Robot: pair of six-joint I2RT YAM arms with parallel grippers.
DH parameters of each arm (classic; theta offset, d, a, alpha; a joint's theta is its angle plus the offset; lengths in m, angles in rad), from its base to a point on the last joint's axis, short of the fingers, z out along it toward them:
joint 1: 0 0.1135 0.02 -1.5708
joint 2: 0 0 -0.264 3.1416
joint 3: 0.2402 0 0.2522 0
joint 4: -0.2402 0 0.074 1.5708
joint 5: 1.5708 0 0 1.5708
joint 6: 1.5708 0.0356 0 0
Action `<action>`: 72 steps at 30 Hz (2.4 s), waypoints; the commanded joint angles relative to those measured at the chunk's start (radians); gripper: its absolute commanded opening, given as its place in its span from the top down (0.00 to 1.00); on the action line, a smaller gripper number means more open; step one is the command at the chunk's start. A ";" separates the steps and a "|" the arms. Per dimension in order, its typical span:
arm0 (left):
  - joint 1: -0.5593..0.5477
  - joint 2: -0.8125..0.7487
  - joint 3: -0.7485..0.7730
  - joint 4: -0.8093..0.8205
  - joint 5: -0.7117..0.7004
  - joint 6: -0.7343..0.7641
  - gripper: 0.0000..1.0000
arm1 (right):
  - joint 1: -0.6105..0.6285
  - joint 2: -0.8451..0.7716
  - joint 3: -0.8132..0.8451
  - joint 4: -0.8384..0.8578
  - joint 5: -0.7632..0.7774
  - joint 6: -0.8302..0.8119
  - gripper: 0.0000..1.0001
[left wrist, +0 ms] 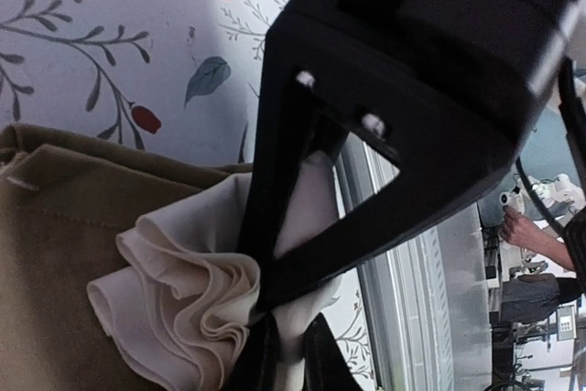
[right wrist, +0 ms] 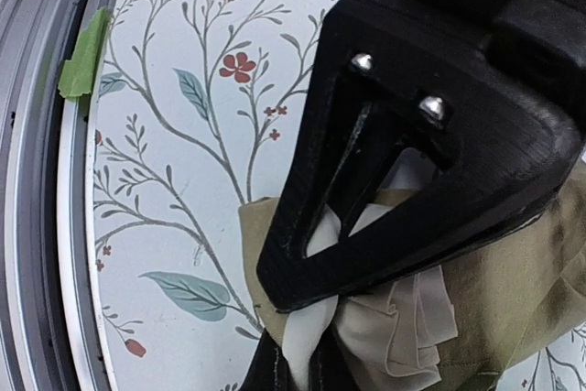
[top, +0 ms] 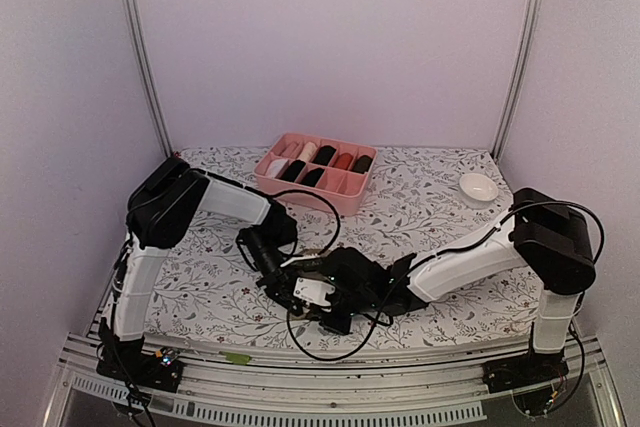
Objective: Roll the underwear
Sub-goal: Roll the underwear at the center of the board.
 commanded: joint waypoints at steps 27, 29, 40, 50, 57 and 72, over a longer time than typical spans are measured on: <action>-0.120 -1.349 -1.039 1.135 -0.651 -0.330 0.08 | -0.283 0.268 0.068 0.049 -0.972 0.629 1.00; -0.229 -1.319 -1.091 1.216 -0.729 -0.296 0.13 | -0.284 0.285 0.077 0.032 -0.976 0.657 1.00; -0.410 -0.952 -1.053 1.468 -0.882 -0.260 0.47 | -0.287 0.348 0.123 -0.004 -0.984 0.730 1.00; -0.427 -0.792 -0.992 1.514 -0.967 -0.210 0.51 | -0.286 0.367 0.145 -0.027 -0.991 0.734 1.00; -0.409 -0.722 -0.863 1.243 -0.910 -0.242 0.89 | -0.289 0.303 0.126 -0.014 -0.943 0.722 0.93; -0.159 -0.511 -0.496 0.578 -0.388 -0.222 1.00 | -0.443 -0.343 -0.189 -0.071 -0.512 0.573 0.57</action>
